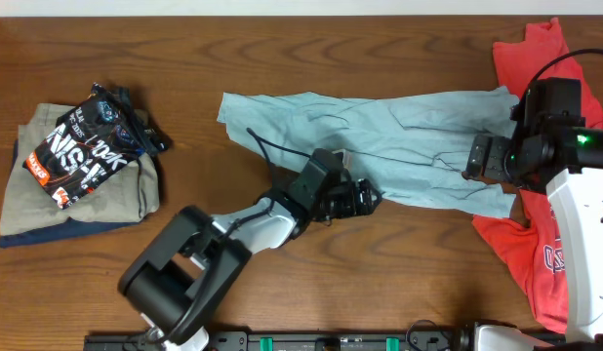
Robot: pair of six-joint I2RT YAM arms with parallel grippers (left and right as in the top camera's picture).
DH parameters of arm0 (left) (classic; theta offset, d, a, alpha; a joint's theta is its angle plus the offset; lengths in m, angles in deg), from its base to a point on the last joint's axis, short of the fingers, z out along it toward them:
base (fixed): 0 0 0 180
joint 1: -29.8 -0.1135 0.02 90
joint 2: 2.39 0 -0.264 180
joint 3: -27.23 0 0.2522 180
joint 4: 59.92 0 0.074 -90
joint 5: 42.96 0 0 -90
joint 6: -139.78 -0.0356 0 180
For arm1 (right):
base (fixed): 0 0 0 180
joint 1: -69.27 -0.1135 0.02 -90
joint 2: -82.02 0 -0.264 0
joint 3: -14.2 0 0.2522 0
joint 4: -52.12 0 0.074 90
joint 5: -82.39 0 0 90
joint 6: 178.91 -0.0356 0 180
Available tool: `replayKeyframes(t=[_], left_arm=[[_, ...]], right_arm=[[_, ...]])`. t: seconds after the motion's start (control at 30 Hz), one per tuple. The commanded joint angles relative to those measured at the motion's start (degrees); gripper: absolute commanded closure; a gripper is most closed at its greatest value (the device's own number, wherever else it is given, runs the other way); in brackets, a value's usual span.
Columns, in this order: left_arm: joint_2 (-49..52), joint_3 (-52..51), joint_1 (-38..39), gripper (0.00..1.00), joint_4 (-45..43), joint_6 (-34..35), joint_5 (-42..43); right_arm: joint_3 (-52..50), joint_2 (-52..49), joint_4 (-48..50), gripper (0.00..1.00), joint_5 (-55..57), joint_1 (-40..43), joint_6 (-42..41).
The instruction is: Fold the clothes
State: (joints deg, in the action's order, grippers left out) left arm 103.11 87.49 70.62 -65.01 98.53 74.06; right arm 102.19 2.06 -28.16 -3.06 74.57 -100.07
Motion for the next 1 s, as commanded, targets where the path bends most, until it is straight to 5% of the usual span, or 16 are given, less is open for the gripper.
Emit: replayKeyframes(t=[0.0,0.3,0.53,0.77,0.97], left_arm=[[3.9,-0.5,0.0,0.33,-0.8,3.1,-2.2],[4.0,-0.5,0.0,0.94,-0.7,2.5,-2.4],[3.1,-0.5,-1.0,0.94,5.4,0.6,-2.4],[-6.1,-0.5,-10.7,0.94,31.4,-12.1,-2.7],[-19.9,-0.5,-27.6,0.94,50.6,-22.1,-15.2]], right_arm=[[0.9,0.9,-0.2,0.01,0.3,0.7,-0.8],[0.9,0.9,-0.2,0.01,0.3,0.7,-0.8],[0.9,0.9,-0.2,0.01,0.7,0.8,-0.5],[0.9,0.9,-0.2,0.01,2.8,0.8,-0.4],[0.9,0.9,-0.4,0.01,2.7,0.8,-0.4]])
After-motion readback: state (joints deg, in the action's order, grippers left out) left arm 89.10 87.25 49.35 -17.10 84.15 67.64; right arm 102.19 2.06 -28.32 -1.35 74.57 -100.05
